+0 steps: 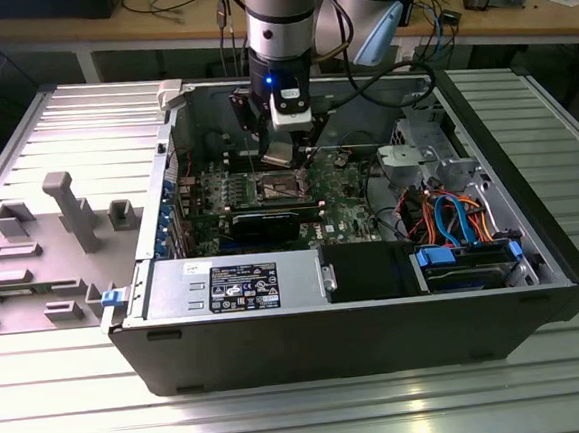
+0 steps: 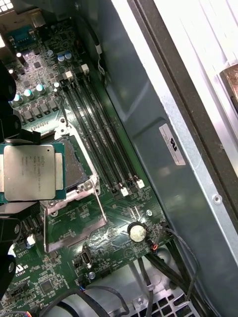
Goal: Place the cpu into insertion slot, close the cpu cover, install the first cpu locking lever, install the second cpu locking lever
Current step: 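Place the cpu into insertion slot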
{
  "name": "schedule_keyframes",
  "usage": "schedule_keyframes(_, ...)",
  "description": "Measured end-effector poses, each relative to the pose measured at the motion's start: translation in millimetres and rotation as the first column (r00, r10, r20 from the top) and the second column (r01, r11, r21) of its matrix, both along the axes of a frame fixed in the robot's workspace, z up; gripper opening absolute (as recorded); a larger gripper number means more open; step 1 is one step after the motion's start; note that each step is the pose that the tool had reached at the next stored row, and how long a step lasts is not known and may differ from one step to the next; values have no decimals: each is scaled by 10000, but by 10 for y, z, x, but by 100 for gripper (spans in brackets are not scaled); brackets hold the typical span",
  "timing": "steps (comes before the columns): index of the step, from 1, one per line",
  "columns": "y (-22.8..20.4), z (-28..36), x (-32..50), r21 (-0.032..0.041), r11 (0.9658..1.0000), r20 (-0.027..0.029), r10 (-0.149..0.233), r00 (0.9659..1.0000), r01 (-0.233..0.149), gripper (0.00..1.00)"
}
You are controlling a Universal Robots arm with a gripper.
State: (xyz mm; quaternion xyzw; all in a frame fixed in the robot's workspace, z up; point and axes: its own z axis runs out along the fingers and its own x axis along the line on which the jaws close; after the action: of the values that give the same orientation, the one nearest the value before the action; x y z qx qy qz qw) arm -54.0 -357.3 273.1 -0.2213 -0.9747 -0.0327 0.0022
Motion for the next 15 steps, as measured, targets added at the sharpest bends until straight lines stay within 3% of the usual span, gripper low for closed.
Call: schedule_keyframes(15, 0, -1, 0, 1, 9993, 0, -378, 9993, 378, 55)
